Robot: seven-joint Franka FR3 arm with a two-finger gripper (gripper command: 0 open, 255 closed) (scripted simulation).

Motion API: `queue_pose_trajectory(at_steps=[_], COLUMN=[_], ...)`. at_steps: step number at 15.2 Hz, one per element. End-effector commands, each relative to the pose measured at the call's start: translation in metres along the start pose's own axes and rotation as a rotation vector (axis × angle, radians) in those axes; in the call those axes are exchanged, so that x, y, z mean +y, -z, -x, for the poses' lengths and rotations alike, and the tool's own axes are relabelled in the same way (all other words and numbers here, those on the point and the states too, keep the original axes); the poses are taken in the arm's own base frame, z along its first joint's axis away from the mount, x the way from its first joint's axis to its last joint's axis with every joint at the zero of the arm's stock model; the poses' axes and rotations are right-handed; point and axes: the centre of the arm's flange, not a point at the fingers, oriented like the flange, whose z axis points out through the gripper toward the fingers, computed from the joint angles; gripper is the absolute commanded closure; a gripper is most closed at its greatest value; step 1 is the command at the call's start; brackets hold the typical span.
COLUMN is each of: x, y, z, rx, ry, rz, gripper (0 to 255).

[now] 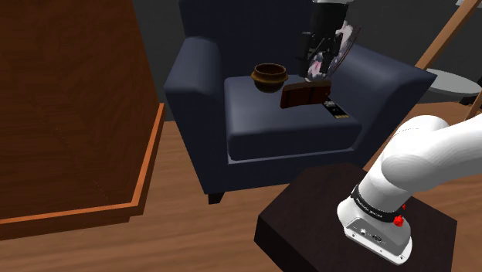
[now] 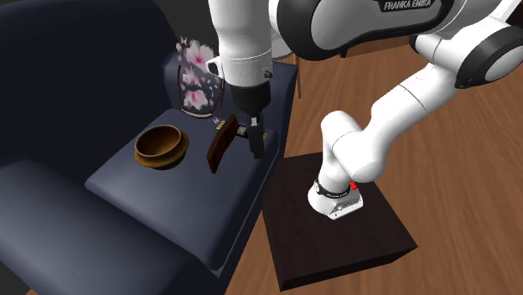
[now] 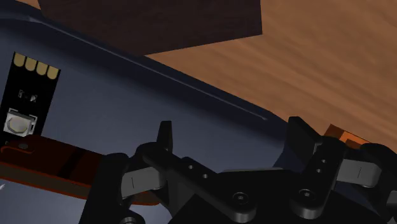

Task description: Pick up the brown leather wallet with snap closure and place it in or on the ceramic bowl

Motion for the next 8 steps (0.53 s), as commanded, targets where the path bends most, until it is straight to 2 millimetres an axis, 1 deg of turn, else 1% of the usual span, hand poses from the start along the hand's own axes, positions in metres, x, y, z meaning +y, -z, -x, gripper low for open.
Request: queue_pose_trajectory(at_steps=[1, 4, 8], x=[0.000, 0.036, 0.081], y=[0.000, -0.013, -0.031], z=[0.000, -0.003, -0.017], rx=[0.000, 0.010, 0.022], ry=[0.000, 0.184, 0.428], rz=[0.000, 0.010, 0.023], gripper=[0, 0, 0])
